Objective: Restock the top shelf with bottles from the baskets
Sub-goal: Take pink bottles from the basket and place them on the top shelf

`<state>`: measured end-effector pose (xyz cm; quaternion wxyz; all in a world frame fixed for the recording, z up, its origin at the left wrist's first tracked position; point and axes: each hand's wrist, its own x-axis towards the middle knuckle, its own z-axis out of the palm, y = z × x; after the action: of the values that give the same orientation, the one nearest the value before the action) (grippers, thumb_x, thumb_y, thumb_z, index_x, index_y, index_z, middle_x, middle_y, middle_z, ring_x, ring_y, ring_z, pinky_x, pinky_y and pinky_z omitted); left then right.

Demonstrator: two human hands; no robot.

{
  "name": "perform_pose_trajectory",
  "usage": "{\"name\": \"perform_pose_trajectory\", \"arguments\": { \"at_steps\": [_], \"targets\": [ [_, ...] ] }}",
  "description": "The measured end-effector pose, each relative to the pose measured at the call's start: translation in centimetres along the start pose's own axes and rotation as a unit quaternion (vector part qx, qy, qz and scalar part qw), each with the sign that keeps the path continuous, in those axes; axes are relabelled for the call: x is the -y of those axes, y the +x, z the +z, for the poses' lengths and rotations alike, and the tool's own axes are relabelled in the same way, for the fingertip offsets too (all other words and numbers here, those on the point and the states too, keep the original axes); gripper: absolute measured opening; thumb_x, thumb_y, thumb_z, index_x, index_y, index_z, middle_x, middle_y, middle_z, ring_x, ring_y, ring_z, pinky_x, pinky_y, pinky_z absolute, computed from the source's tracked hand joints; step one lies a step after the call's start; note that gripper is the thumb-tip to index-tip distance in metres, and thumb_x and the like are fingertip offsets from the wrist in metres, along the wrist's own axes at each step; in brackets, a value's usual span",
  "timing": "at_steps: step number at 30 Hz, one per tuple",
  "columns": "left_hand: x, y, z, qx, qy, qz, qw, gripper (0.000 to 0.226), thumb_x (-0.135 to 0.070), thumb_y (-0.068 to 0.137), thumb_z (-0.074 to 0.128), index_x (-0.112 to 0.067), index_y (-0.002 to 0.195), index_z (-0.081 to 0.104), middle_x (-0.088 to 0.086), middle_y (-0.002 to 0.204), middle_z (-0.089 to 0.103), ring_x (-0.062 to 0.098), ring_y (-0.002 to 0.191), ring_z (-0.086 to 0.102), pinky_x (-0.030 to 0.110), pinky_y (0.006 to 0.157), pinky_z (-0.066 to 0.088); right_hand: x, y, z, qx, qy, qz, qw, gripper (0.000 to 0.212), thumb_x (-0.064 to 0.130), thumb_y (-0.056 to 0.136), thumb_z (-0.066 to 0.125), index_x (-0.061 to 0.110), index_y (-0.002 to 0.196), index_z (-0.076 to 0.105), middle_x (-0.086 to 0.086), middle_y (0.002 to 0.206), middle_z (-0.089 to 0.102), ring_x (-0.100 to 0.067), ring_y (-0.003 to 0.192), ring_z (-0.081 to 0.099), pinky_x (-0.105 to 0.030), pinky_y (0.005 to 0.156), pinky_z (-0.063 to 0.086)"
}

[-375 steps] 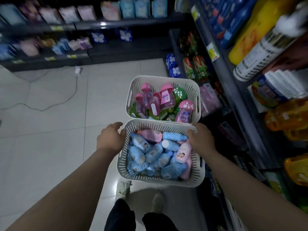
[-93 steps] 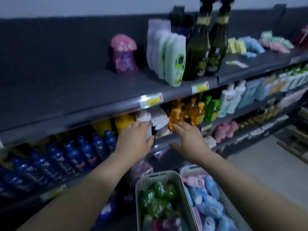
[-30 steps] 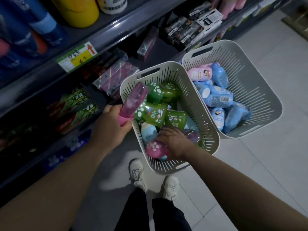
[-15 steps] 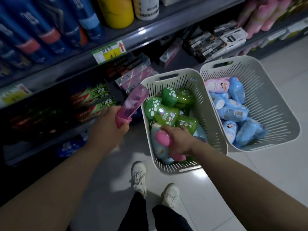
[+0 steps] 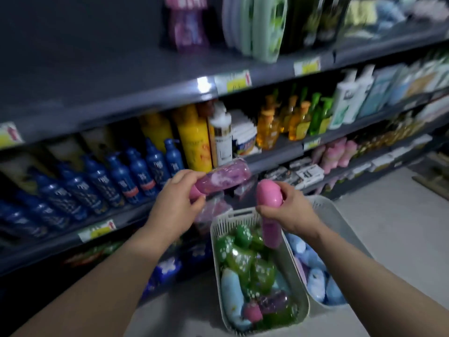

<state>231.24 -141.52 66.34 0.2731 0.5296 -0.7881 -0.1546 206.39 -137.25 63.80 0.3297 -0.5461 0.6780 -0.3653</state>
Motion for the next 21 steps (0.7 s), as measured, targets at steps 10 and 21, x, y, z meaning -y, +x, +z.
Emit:
{"name": "perform_pose_trajectory", "arguments": {
  "at_steps": [10, 21],
  "targets": [
    [-7.0, 7.4, -13.2, -0.140, 0.022, 0.105, 0.984, 0.050, -0.008, 0.079, 0.068, -0.024, 0.126, 0.058, -0.004, 0.129, 0.053, 0.019, 0.121, 0.048, 0.033, 0.106, 0.038, 16.0, 1.6, -8.3, -0.121, 0.117, -0.090, 0.982, 0.059, 0.031, 0.066, 0.078, 0.027, 0.118, 0.050, 0.001, 0.103, 0.059, -0.016, 0.081, 0.060, -0.036, 0.073, 0.055],
    [-4.7, 19.5, -19.1, -0.125, 0.179, 0.172, 0.961, 0.060, 0.020, 0.079, 0.047, -0.020, 0.120, 0.065, -0.001, 0.144, 0.046, 0.032, 0.137, 0.031, 0.043, 0.108, 0.037, 24.1, 9.1, -8.7, -0.109, 0.126, -0.121, 0.979, 0.061, 0.028, 0.077, 0.073, 0.021, 0.128, 0.039, 0.001, 0.106, 0.054, -0.016, 0.090, 0.059, -0.036, 0.079, 0.053]
  ]
}}
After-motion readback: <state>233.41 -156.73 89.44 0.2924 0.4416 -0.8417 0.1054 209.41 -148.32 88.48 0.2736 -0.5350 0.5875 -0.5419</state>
